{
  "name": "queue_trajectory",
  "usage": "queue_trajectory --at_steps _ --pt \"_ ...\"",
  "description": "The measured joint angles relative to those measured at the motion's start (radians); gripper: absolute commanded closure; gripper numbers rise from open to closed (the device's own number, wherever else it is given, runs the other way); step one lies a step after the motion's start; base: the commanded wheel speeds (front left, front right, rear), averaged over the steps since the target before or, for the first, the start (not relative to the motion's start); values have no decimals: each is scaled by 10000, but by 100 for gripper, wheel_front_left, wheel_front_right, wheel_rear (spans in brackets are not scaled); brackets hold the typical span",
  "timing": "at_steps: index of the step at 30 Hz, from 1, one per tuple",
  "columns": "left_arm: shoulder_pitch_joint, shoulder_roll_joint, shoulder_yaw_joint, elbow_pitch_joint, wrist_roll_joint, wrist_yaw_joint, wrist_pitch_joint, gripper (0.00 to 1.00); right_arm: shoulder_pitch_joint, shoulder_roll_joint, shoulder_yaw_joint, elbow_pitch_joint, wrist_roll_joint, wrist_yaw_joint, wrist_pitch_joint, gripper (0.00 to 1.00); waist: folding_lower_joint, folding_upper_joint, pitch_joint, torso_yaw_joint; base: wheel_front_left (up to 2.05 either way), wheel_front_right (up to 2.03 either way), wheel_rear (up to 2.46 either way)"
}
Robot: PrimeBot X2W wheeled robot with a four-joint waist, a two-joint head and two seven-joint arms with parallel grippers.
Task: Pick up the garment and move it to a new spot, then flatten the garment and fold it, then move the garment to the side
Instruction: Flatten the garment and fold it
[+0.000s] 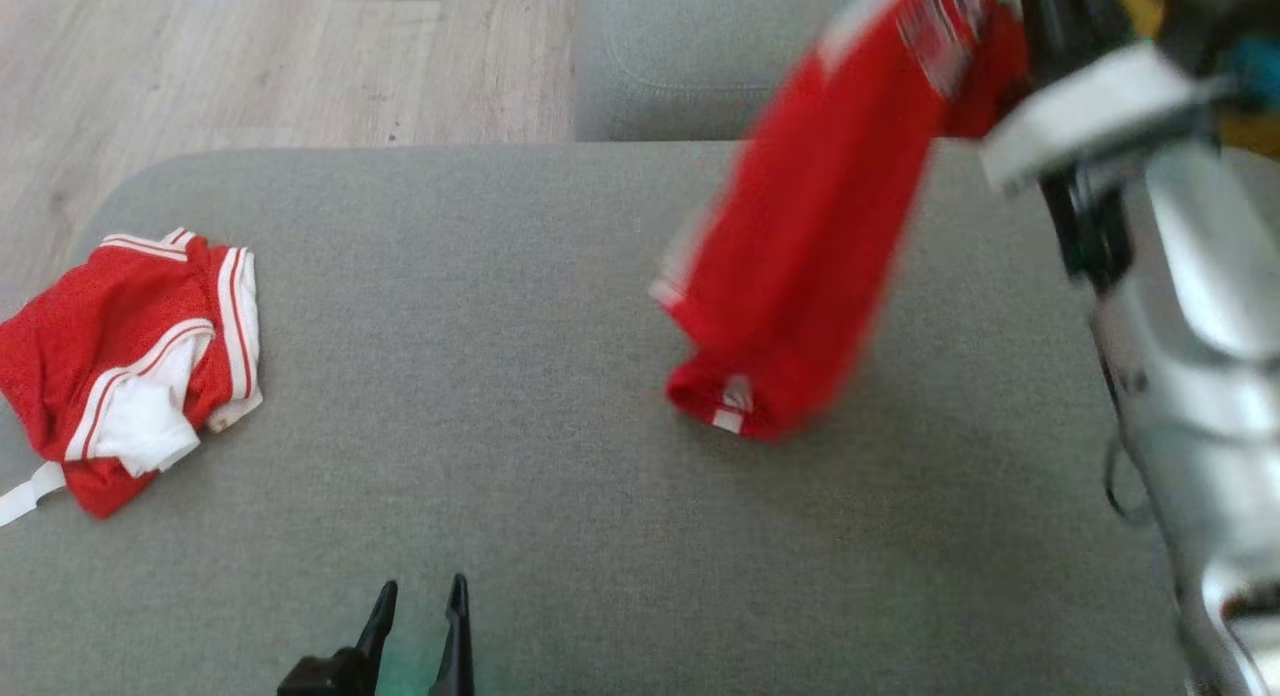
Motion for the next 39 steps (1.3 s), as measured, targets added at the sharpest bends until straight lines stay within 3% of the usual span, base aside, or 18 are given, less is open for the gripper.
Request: queue_trajectory --at_steps 1,2,3,4,6,10,17,22,27,31,39 --pt "-42 0 -50 -12 -15 0 0 0 359 -132 -104 224 -31 0 65 100 0 0 42 -5 0 0 0" --pt "-108 0 -117 -27 -31 0 0 0 834 -276 -203 481 -90 0 86 86 0 0 81 -8 0 0 0" --pt "-182 0 -207 -56 -46 0 0 0 1433 -451 -301 750 -240 0 77 22 0 0 121 -9 0 0 0" --pt "-249 0 -263 -115 -75 6 0 0 2085 -623 -431 1041 -395 0 63 0 0 0 161 -13 0 0 0" --pt "-420 -2 -341 -203 -75 17 0 0 4028 -934 -1306 1896 -656 0 -153 0 0 0 259 -102 0 0 0" --pt "-567 -2 -416 -330 -178 13 0 0 5243 -917 -2376 2057 -961 0 -431 0 -1 0 376 -390 0 0 0" --pt "-1639 -2 -1289 -744 -1151 -178 0 0 5306 265 -3045 36 -1250 0 -523 0 0 0 675 -1101 0 0 0" --pt "-3336 -15 -2704 -527 -3043 -282 0 0 5493 734 -3124 -972 -1356 0 -525 0 0 0 1069 -1559 0 0 0" --pt "-4753 -29 -4107 309 -6073 -359 0 0 5520 1076 -2644 -1131 -1375 0 -525 0 1 0 1408 -2170 0 0 0" --pt "-5367 -38 -5152 1024 -7756 -351 2 0 5522 1116 -2449 -1120 -1338 0 -525 0 1 -1 1632 -2693 0 0 0" --pt "-6340 -36 -6088 1994 -8914 -462 0 0 5532 1122 -2405 -1053 -1267 0 -527 0 0 0 2056 -3299 0 0 0"
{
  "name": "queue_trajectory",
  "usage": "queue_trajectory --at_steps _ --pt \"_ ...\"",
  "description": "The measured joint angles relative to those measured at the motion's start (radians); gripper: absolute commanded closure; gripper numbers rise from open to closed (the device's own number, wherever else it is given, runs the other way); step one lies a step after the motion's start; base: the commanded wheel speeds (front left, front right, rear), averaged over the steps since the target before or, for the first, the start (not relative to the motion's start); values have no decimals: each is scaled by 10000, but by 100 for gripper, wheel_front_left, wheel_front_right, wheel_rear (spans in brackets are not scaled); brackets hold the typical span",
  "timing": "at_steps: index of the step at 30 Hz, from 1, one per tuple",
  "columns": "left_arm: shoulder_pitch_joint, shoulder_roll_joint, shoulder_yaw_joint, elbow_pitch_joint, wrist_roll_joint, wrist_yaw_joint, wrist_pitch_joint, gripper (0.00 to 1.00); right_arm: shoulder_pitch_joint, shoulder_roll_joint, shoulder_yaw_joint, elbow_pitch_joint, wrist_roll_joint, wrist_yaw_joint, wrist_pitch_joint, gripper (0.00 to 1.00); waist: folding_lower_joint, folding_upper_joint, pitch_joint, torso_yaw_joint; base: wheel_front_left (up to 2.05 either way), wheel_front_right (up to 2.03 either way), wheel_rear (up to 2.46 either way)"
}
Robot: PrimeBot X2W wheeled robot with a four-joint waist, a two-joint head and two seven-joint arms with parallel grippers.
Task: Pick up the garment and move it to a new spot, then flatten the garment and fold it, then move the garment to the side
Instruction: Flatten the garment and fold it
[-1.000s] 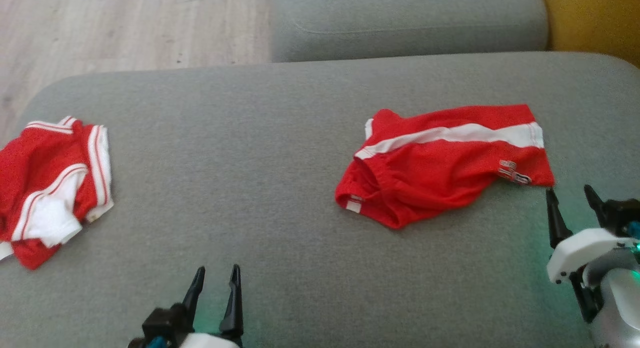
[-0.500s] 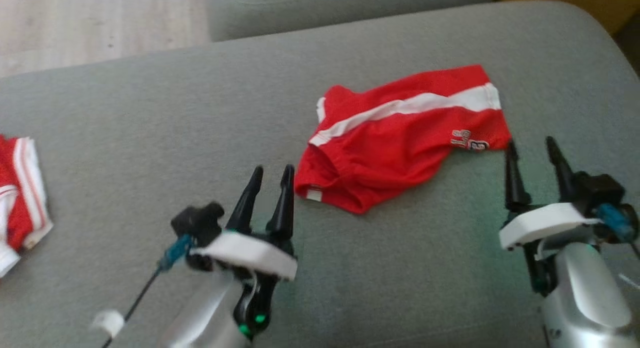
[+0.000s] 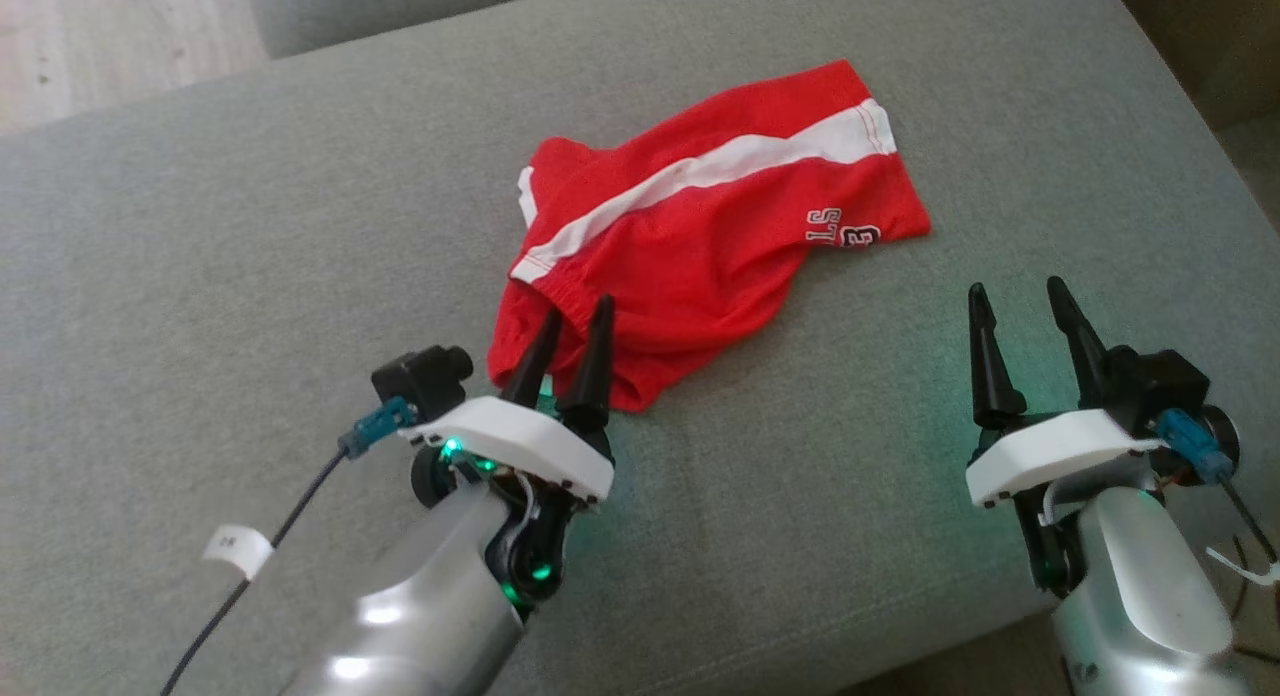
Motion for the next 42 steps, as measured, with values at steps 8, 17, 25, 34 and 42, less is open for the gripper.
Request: queue_trajectory --at_steps 8,17,25,34,42 --pt "-337 0 151 629 466 -69 0 100 0 58 52 19 86 0 0 0 0 0 106 -155 0 0 0" --pt "524 -13 -102 846 2686 -167 0 100 630 125 -155 150 263 0 0 0 -1 0 -703 469 0 0 0" --pt "1626 606 -244 1206 4686 -117 2 100 1421 182 -144 234 794 0 0 0 -3 0 -1823 1441 0 0 0" --pt "2913 1557 1022 675 5597 732 2 77 1762 194 31 94 1197 0 0 0 -3 0 -2362 1807 0 0 0" --pt "4196 1563 3438 -1058 6497 1569 13 0 1791 198 577 12 1509 0 0 0 0 0 -2218 1771 0 0 0"
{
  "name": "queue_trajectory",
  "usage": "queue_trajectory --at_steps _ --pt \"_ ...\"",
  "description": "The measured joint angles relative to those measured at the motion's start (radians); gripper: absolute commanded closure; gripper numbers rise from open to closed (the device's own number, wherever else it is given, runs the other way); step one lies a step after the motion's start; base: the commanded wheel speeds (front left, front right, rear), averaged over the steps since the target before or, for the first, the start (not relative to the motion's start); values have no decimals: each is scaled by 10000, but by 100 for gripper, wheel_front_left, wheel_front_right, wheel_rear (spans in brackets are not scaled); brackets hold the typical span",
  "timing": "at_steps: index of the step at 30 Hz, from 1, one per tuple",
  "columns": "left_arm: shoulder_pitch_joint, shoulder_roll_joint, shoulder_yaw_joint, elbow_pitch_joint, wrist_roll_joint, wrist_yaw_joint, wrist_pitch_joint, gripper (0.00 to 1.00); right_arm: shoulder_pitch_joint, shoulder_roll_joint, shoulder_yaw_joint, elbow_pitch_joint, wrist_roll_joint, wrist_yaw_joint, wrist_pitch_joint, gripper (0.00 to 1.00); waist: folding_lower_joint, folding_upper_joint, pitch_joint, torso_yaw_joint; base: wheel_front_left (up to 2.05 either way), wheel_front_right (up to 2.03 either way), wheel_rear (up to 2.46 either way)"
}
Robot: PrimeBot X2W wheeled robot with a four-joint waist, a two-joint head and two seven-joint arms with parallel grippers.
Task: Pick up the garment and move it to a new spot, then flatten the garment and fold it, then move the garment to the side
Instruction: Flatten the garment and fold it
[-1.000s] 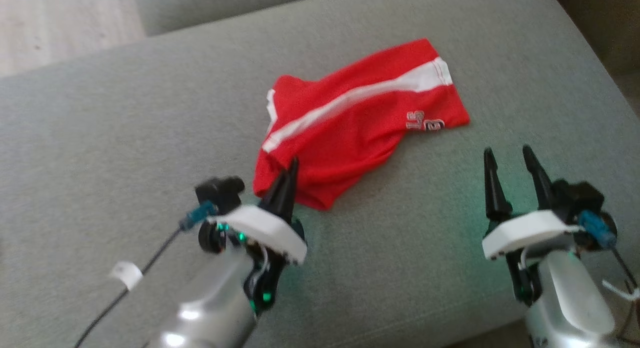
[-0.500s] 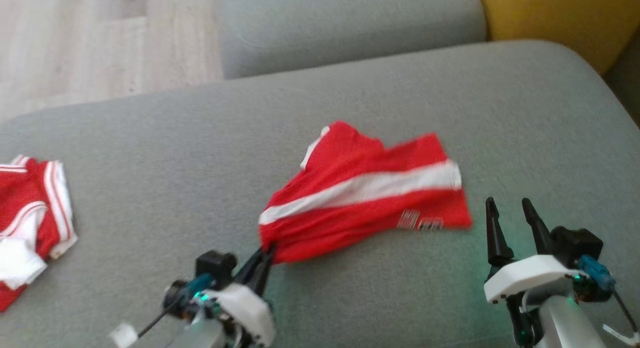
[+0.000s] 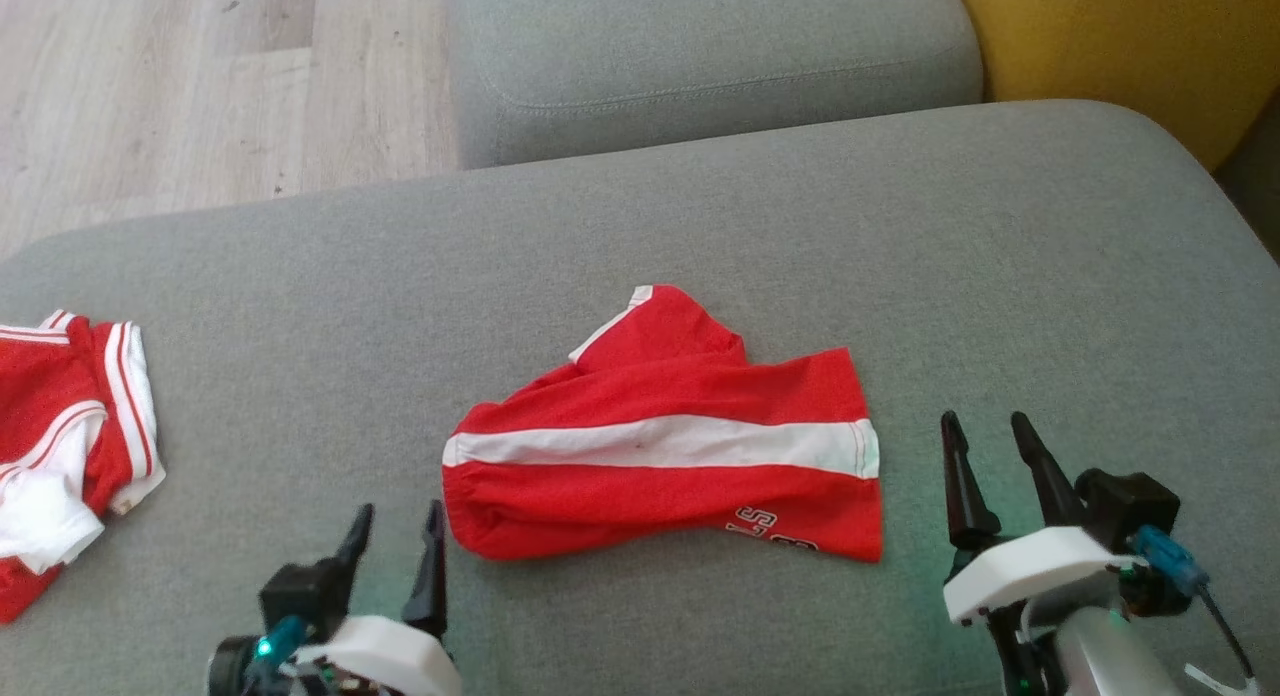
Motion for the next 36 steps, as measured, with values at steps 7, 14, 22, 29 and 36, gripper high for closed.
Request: queue_trajectory --at_steps 7,14,22,29,36 --pt "962 -577 1941 -1593 1988 351 0 0 -59 2 77 -245 -27 0 0 0 -1 0 122 69 0 0 0" --pt "1277 -1032 2752 -1883 3152 12 -2 0 -119 4 253 33 -303 0 0 0 -1 0 92 116 0 0 0" --pt "1393 -1269 3271 -1868 3785 -307 -2 0 -464 4 215 211 -748 0 0 0 -1 0 132 228 0 0 0" --pt "1381 -1413 3574 -1699 4291 -366 0 0 -500 4 213 639 -1005 0 0 0 -1 0 177 357 0 0 0" --pt "1289 -1476 3756 -1484 4470 -242 -2 0 -757 4 341 1267 -957 0 0 0 -1 0 192 519 0 0 0"
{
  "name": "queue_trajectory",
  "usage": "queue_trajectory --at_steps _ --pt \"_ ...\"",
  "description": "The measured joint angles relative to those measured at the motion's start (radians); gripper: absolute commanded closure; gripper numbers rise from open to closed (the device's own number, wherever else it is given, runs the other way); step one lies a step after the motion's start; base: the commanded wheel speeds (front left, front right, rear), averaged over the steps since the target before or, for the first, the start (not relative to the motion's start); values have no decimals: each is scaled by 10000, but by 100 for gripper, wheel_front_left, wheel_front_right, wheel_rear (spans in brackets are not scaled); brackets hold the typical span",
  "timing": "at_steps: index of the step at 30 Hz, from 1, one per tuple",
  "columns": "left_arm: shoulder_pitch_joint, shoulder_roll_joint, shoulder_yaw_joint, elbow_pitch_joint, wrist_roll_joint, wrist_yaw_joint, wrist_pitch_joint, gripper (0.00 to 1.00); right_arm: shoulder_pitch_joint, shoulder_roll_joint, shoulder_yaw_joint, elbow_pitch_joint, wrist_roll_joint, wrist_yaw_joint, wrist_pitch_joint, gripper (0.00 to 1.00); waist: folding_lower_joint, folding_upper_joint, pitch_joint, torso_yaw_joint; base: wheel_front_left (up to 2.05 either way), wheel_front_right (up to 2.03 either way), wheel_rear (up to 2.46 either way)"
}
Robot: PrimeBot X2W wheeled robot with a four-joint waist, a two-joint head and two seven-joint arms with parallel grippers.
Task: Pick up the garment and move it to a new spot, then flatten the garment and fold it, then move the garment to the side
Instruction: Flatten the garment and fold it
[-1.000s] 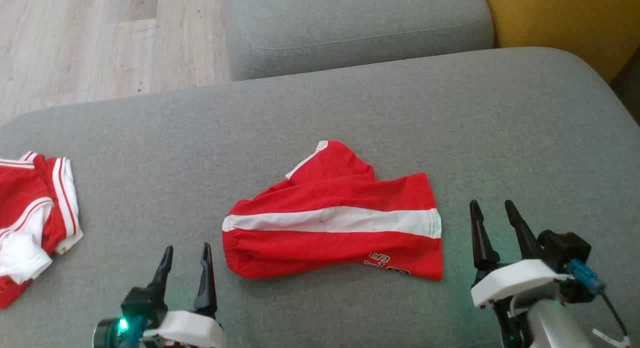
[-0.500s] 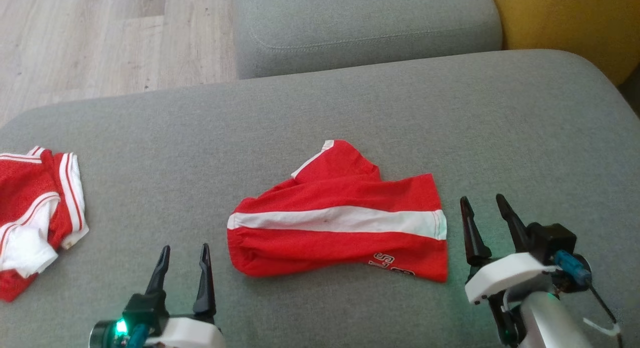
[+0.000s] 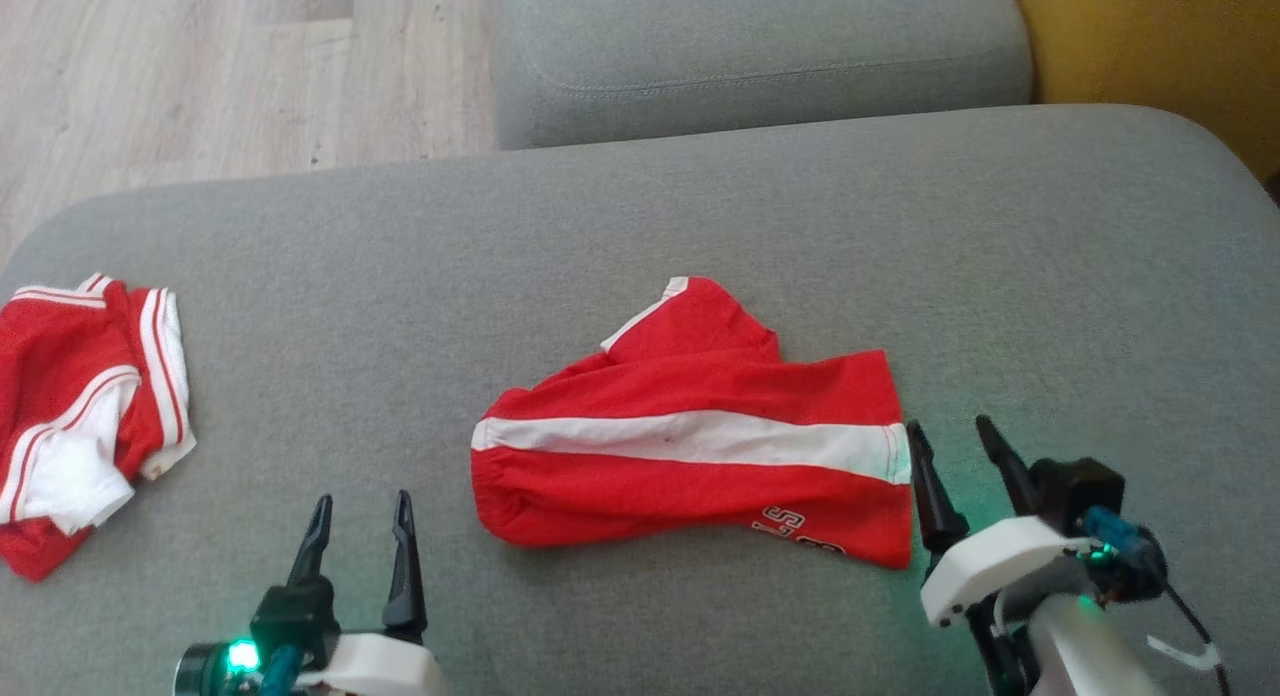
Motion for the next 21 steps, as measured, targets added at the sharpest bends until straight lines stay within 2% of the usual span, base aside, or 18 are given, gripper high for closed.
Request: queue_trajectory --at_steps 10,21 --pt "-46 -40 -217 136 6 -261 0 0 -475 0 554 2261 1045 0 2 0 0 0 282 450 0 0 0" --pt "-46 -46 -453 130 -33 -263 0 0 -1078 -4 989 2721 2071 0 2 0 1 0 610 665 0 0 0"
